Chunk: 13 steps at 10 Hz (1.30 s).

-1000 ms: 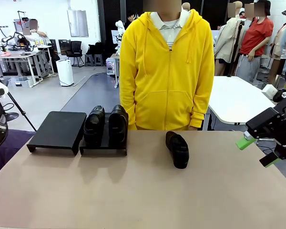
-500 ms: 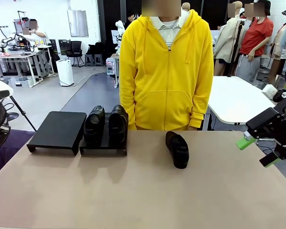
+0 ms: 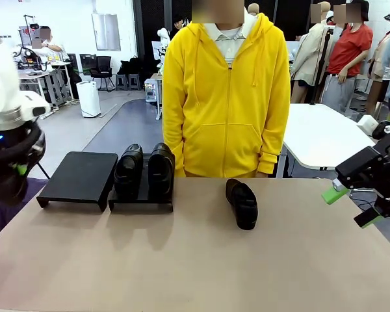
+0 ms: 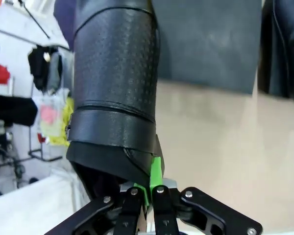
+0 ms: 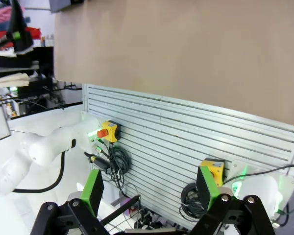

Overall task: Organize the shoes by placing them on the stand.
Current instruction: Place the Shoe from the middle of the table onto the Shoes Stand.

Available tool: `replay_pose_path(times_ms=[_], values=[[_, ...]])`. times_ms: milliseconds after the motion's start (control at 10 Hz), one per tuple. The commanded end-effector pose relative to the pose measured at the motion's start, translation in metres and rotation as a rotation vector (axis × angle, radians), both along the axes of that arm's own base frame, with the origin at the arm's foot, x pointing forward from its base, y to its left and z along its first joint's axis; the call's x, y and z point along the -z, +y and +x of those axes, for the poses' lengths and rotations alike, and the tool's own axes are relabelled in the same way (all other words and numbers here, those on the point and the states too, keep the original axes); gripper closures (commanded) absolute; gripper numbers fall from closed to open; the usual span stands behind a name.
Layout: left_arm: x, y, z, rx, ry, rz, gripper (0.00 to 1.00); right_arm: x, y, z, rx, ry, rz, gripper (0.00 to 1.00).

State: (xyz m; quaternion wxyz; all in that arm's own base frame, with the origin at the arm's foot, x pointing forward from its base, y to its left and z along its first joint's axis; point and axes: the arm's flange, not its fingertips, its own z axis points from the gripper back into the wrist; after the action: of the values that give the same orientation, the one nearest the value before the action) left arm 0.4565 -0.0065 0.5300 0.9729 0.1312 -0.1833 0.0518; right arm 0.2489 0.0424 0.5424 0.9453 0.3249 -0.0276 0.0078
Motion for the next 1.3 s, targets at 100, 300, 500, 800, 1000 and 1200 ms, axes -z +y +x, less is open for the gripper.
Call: replay_pose_path(times_ms=[100,300,500,800,1000,1200], values=[[0.013,-0.003,0.073,0.048,-0.063,0.063,1.0,-0.005,0.001,0.001,-0.002,-0.001,0.032,0.0],[0.042,0.001,0.111,-0.014,-0.094,0.026,1.0,-0.005,0.001,0.001,-0.002,-0.001,0.032,0.0],[0.06,-0.001,0.124,-0.036,-0.091,-0.023,1.0,-0.005,0.001,0.001,-0.002,-0.001,0.032,0.0],[0.081,-0.012,0.135,0.006,-0.073,-0.006,1.0,-0.005,0.001,0.001,-0.002,-0.001,0.032,0.0],[0.083,-0.012,0.139,0.015,-0.075,0.002,1.0,-0.005,0.001,0.001,-0.002,-0.001,0.032,0.0],[0.091,-0.013,0.148,0.02,-0.056,0.002,1.0,-0.005,0.001,0.001,-0.002,-0.001,0.032,0.0]])
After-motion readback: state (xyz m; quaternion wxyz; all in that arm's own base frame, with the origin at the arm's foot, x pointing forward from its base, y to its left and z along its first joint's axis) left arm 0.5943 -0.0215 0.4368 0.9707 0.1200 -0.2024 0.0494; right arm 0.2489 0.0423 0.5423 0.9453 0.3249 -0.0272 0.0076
